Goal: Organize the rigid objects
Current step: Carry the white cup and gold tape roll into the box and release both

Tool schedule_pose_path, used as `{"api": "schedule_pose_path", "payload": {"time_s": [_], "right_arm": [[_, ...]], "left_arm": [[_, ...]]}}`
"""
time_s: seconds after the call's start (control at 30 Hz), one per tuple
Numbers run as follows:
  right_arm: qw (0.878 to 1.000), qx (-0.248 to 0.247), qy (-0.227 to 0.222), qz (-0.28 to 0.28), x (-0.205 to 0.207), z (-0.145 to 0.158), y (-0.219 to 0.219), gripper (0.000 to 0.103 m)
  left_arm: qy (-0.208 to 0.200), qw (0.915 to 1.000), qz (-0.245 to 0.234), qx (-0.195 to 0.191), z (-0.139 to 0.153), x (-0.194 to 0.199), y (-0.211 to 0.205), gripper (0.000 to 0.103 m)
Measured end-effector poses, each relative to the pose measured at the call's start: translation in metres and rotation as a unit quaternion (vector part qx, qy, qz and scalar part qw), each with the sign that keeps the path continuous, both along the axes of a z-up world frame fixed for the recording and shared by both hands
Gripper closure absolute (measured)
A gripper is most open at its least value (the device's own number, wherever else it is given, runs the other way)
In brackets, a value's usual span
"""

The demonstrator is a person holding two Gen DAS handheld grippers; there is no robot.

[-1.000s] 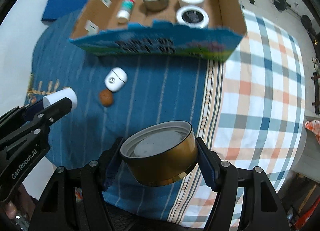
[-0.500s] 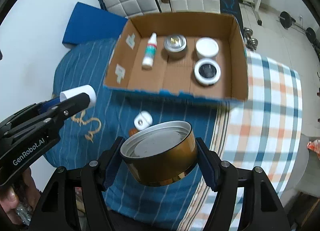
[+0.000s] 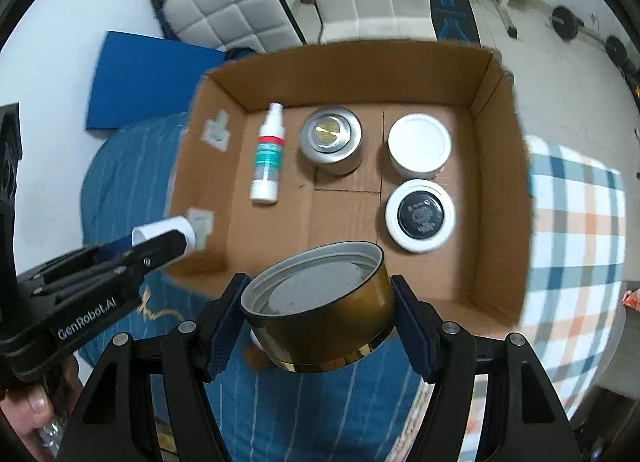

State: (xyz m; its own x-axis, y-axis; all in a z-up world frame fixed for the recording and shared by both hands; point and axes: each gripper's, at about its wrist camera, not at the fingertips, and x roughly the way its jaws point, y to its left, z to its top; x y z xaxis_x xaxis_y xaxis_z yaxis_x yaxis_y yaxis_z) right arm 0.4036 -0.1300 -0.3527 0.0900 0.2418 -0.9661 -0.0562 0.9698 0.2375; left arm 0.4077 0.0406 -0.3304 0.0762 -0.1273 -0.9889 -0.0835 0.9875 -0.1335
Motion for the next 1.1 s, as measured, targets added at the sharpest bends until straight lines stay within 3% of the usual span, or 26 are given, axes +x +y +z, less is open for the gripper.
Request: {"api": "schedule_pose_path", "payload": {"time_s": [0.2,0.37,0.5,0.63,0.8,1.1], "right_arm": [[1.0,-0.004,0.012,-0.028,0.039,-0.062,0.009,0.031],[0.997,0.037,0.024,-0.056,0.055,-0.103,0.008,0.031],[0.997,0.024,0.048,-0.052,0.055,-0.122,0.008,0.03],[0.995,0.009,0.088,-0.038,0.052,-0.128,0.009,0.023],[0.997,-0.029,0.069,-0.008,0.047,-0.113,0.012,0.004],[0.995,-0.075,0.071,0.016,0.024,-0.101,0.001,0.002]], "left_arm": [[0.071,0.9974,0.015,-0.006,-0.061,0.025,0.007,0.074],[0.072,0.9973,0.008,0.013,-0.07,0.034,0.003,0.074],[0.076,0.997,0.001,0.014,-0.071,0.038,-0.005,0.074],[0.078,0.9967,-0.003,0.023,-0.073,0.037,-0.008,0.074],[0.088,0.9959,-0.007,0.023,-0.077,0.037,-0.01,0.073],[0.116,0.9931,-0.006,0.013,-0.085,0.027,-0.023,0.06]]}}
